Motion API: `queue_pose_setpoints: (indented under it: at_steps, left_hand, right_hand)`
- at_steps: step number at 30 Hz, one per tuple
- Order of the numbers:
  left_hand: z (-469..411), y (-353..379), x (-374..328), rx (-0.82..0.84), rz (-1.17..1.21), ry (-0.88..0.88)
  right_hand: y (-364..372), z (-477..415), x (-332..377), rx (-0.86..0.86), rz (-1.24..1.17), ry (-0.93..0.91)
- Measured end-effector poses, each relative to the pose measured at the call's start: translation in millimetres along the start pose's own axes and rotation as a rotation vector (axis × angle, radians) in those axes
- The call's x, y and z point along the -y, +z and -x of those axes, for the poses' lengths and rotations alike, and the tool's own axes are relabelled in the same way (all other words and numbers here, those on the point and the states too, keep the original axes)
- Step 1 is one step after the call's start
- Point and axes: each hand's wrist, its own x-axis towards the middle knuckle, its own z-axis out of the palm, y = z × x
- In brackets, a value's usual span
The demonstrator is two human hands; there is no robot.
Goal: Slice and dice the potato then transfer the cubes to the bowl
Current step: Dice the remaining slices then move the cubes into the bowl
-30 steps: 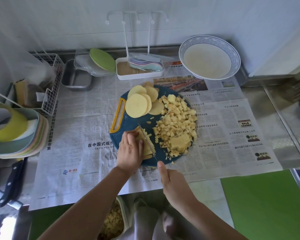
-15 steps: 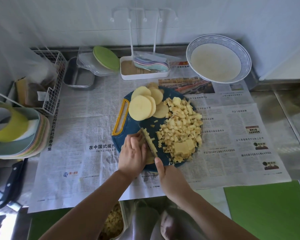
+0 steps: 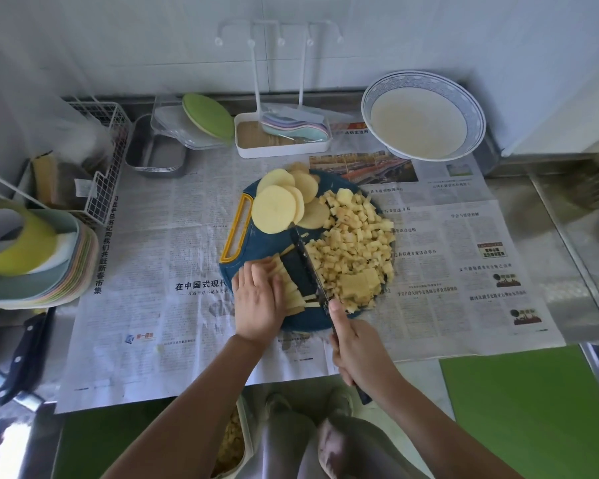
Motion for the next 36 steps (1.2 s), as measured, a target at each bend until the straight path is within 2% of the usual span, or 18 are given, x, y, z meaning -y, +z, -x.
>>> queue_pose_setpoints:
  at_steps: [3, 6, 14, 27, 31, 36]
  left_hand:
    - [1, -2, -2, 0.006, 0.057, -0.042]
    - [0, -2, -3, 0.013, 0.075, -0.062]
    - [0, 1, -3, -0.023, 0.067, -0.068]
    - [-4, 8, 0, -0.084, 0.079, -0.043]
    - [-3, 8, 0, -0.098, 0.077, -0.035]
    - [-3, 8, 0, -0.097, 0.075, -0.021]
  right_hand:
    - [8, 11, 3, 0.031, -0.038, -0.020]
    - [18, 14, 2, 0.020, 0.075, -0.142]
    - [23, 15, -1, -0.027, 0.249, -0.207]
    - [27, -12, 14, 0.104, 0.282, -0.009]
    - [39, -28, 17, 0.061, 0.351, -0.048]
    - [35, -29, 15, 0.039, 0.228, -0.081]
